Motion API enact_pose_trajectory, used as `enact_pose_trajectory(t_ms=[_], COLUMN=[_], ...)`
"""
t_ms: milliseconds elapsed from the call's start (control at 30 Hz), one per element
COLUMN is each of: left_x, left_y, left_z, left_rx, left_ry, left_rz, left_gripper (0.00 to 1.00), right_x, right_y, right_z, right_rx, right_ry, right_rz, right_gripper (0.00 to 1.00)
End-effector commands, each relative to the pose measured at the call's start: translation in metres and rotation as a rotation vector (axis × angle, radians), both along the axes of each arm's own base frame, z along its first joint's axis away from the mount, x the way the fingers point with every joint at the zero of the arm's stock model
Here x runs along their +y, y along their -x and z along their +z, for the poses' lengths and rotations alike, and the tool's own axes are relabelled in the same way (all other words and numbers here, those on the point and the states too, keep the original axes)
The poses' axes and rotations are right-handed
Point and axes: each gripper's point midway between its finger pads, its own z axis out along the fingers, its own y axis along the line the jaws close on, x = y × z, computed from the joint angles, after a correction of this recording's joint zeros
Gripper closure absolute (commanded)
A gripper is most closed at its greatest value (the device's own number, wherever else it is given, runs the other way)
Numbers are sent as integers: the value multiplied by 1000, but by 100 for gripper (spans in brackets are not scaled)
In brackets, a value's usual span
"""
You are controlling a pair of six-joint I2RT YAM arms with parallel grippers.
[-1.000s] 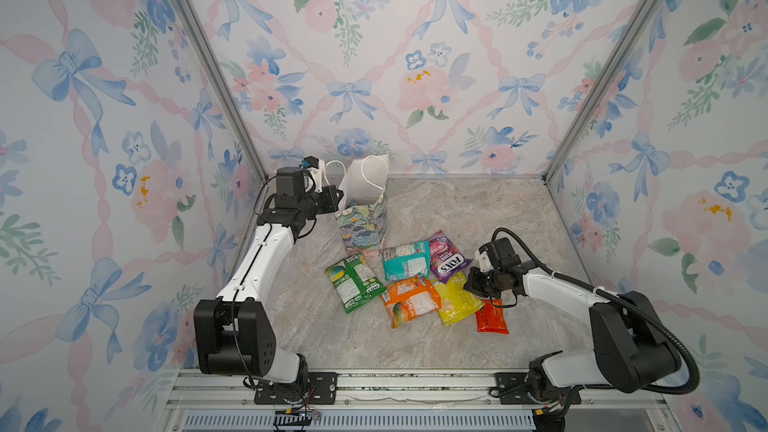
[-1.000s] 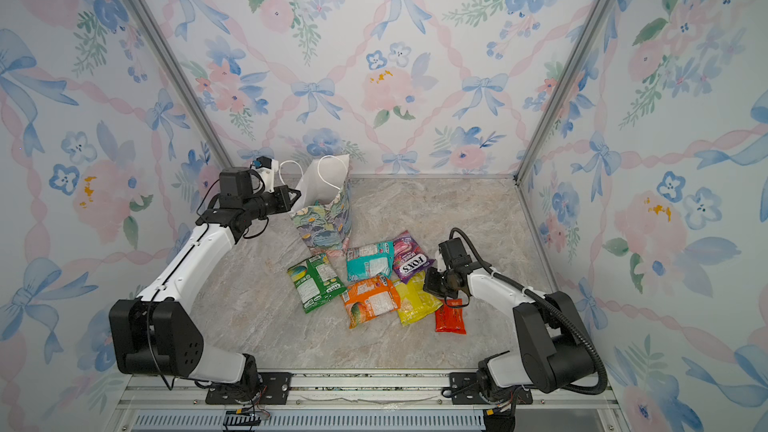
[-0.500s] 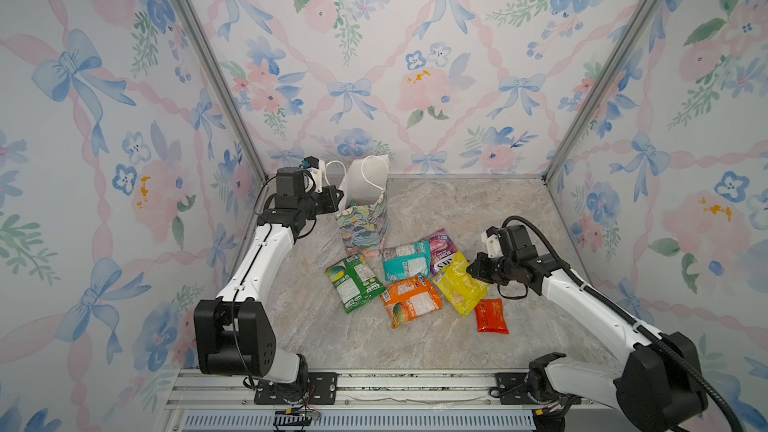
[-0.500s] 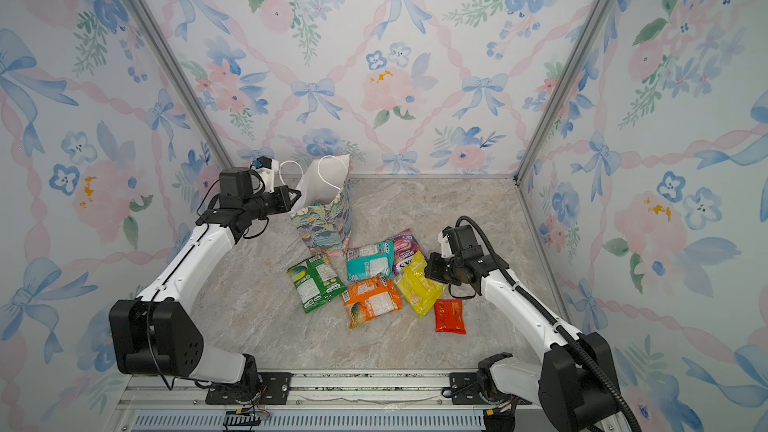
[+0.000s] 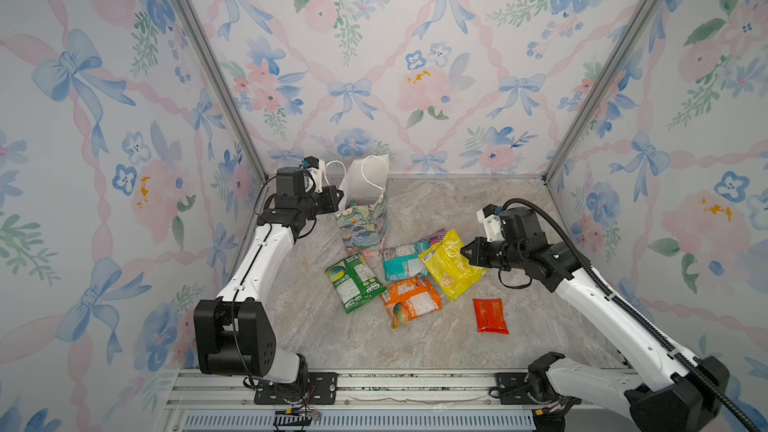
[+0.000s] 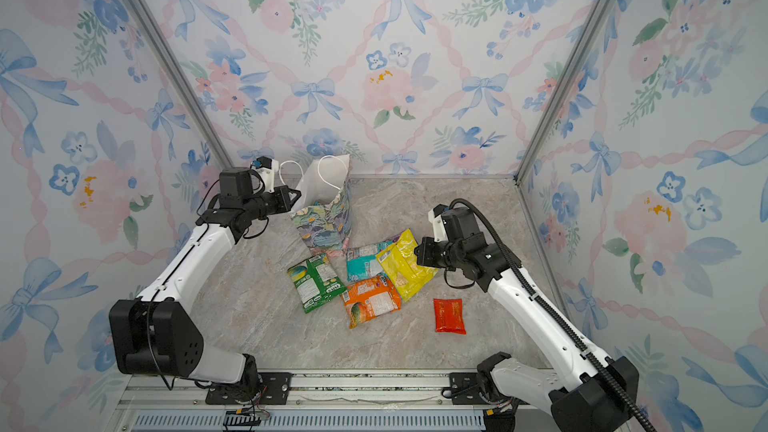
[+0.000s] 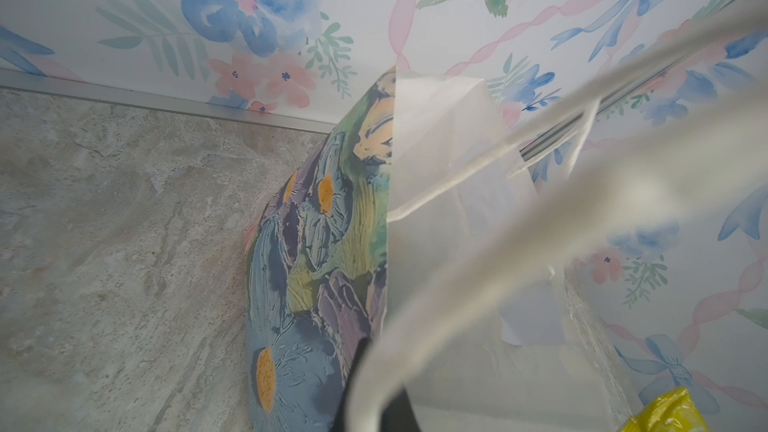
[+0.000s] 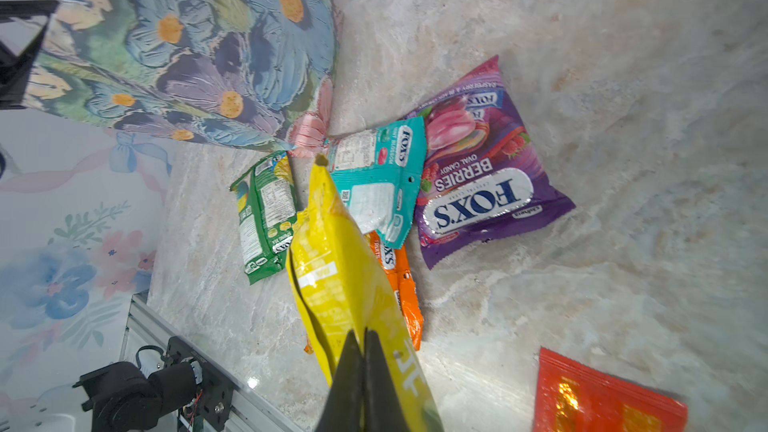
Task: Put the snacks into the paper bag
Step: 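Lift the yellow packet with the right gripper up toward the bag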
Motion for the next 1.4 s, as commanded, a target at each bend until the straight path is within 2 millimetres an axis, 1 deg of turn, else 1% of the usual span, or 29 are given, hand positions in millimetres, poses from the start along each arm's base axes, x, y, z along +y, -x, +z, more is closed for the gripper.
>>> enact_pose_trajectory(t_ms=[0,133,267,400,533,567,600,700,900,967,1067,1200,1367], left_x=[-1,-1,-1,-1,-1,-1,-1,-1,-1,-2,-2,-2,-3], left_y=[4,4,4,4,5,4,5,5,7,7,7,7,8], left_z=[-9,-9,-9,-10,-9,-9,-9,-7,-5,-4,-4,-4,-2], left_rx=[23,22,23,25,25,22,23,19,14,11,13,13,8], left_ry=[-5,-6,-6,-6,-2,-2,-2,-3,-4,-4,-1,0,-1], left_rz=[-20,-18,-19,-18,-22,-22,-22,-23,-24,-26,-28,-30,-31], left_gripper=[100,100,100,100,100,100,100,100,100,100,100,100,100], right_x=[29,71,109,138,159,162,169,180,189,189,188,180,171], right_y=[-1,-6,-21,-42,-60,-63,-71,-84,-113,-121,-135,-157,-184], right_z=[27,58,91,127,162,175,177,200,227,236,248,264,273], right_rx=[-57,-140,-244,-342,-427,-458,-470,-541,-631,-655,-692,-743,-807], right_ry=[-10,-30,-45,-76,-116,-132,-132,-142,-127,-129,-147,-194,-217], right_rz=[64,159,218,239,251,251,251,249,226,214,189,129,63], right_gripper=[100,100,100,100,100,100,100,100,100,100,100,100,100])
